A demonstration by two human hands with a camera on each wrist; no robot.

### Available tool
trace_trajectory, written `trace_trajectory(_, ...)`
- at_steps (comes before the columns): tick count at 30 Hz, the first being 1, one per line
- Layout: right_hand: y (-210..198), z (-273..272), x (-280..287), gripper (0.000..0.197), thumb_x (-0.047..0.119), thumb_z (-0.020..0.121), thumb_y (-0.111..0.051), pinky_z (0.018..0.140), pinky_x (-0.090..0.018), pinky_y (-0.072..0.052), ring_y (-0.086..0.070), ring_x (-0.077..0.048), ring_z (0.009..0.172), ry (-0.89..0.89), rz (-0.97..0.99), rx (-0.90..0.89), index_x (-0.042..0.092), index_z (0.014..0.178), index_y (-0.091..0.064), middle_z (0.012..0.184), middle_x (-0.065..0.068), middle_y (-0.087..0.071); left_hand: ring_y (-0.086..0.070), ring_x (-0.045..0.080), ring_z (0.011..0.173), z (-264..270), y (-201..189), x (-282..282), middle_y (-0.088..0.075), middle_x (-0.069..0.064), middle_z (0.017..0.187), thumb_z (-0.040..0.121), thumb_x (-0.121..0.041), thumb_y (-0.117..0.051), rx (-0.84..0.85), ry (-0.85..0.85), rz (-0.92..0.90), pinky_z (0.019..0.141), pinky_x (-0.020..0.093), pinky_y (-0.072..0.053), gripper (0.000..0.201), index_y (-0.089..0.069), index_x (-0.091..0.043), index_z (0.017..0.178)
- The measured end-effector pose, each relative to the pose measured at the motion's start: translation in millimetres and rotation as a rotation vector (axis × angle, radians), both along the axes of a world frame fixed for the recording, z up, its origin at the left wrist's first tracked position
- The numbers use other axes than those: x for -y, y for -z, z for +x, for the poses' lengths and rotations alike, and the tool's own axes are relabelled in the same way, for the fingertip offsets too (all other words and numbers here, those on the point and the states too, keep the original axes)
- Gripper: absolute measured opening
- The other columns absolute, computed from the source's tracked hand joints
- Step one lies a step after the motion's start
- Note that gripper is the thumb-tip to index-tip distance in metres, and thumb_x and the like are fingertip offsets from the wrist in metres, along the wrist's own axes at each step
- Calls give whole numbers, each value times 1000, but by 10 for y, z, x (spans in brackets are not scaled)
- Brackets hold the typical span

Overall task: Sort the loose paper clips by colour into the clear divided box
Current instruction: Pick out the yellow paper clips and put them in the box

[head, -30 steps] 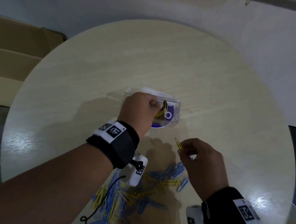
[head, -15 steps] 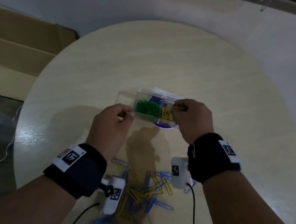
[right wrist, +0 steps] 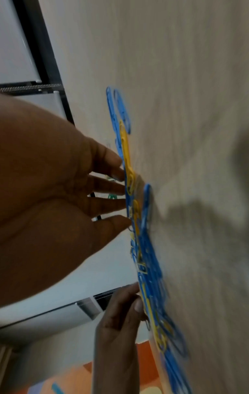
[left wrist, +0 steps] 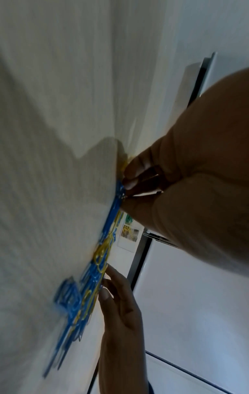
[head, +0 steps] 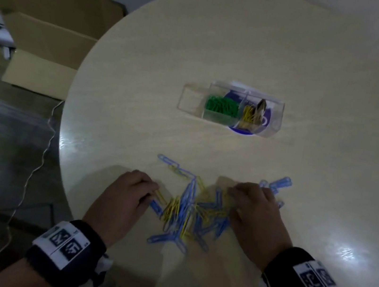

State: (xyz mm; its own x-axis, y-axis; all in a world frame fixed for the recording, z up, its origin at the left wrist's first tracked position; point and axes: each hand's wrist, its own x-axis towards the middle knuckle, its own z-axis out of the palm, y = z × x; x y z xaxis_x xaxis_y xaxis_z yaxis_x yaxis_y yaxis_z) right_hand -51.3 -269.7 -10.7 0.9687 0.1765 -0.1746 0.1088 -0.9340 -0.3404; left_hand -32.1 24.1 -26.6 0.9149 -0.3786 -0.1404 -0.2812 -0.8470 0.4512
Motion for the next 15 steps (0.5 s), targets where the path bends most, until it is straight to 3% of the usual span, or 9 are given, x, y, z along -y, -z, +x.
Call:
trace_trajectory(4, 39, 43, -26, 46, 35, 78, -47, 91, -42, -43, -49, -35, 106, -18, -91, -5, 19, 119, -61, 132, -7, -51, -53, 25, 101, 87, 23, 27, -57, 1, 112, 88, -24, -61, 38, -1, 38, 90, 38, -45, 33, -64, -16, 120)
trace_trajectory(8, 75, 149, 25, 51, 37, 80, -51, 94, -42, -41, -45, -33, 113, 44, -81, 9, 21, 128, -54, 136, -4, -49, -50, 28, 103, 240, -50, 56, -57, 1, 117, 84, -39, -63, 78, 1, 156, 87, 43, -47, 45, -60, -18, 124)
trace_trajectory(10, 39, 198, 99, 43, 33, 80, -56, 94, -39, -39, -50, -32, 108, 113, -4, 79, 22, 121, -59, 123, -6, -57, -49, 28, 103, 304, -119, 69, -58, 1, 114, 82, -39, -68, 120, -36, 149, 87, 42, -46, 46, -61, -20, 122)
trace_trajectory(12, -30, 210, 190, 22, 23, 77, -64, 85, -34, -38, -57, -29, 91, 205, 97, 151, 22, 99, -69, 97, -5, -64, -49, 27, 100, 350, -182, 136, -59, 1, 108, 83, -31, -69, 166, -47, 97, 85, 42, -45, 36, -64, -21, 117)
trace_trajectory(15, -74, 119, 174, 7, 18, 76, -69, 74, -33, -46, -60, -25, 77, 226, 219, 48, 22, 82, -71, 78, -1, -64, -50, 25, 93, 373, -184, 317, -59, 0, 98, 87, -25, -65, 136, 60, 22, 82, 42, -46, 23, -68, -21, 110)
